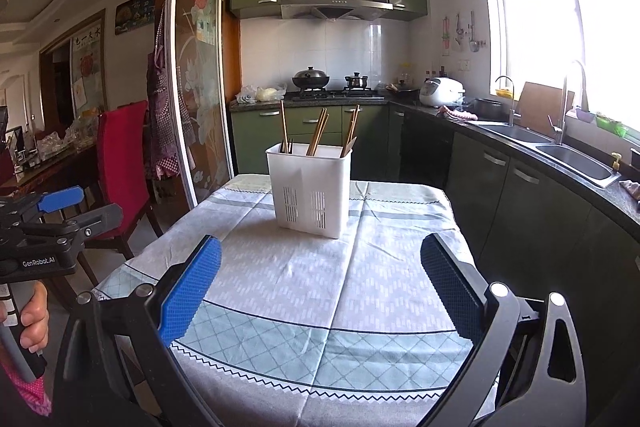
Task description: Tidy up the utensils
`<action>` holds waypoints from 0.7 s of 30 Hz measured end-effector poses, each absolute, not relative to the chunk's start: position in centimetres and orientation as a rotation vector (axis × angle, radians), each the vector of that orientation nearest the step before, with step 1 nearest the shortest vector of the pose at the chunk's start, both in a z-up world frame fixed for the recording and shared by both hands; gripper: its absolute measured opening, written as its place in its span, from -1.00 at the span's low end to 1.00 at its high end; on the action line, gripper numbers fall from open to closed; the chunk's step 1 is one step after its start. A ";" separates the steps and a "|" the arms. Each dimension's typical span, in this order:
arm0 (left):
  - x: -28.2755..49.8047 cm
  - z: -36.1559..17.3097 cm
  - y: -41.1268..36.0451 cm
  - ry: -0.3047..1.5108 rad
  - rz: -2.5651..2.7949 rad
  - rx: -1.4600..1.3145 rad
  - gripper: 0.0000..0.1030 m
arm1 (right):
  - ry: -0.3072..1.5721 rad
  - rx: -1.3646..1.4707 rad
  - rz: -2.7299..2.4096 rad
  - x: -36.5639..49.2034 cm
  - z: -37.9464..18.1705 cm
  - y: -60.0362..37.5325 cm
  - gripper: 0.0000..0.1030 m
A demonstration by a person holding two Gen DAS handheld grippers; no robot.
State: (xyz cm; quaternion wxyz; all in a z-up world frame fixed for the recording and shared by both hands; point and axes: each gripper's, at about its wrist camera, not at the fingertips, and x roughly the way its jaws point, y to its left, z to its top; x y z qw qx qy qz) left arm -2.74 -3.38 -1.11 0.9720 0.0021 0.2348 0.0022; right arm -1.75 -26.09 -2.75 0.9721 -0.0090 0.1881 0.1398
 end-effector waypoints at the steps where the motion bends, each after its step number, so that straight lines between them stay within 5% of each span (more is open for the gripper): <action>1: -2.8 -1.1 -3.3 0.473 0.006 0.002 0.87 | 0.380 -0.020 0.286 -1.8 -2.7 -25.9 0.91; 21: -3.4 -1.1 -3.0 0.468 0.013 0.002 0.87 | 0.375 -0.032 0.298 -1.8 -2.5 -25.5 0.91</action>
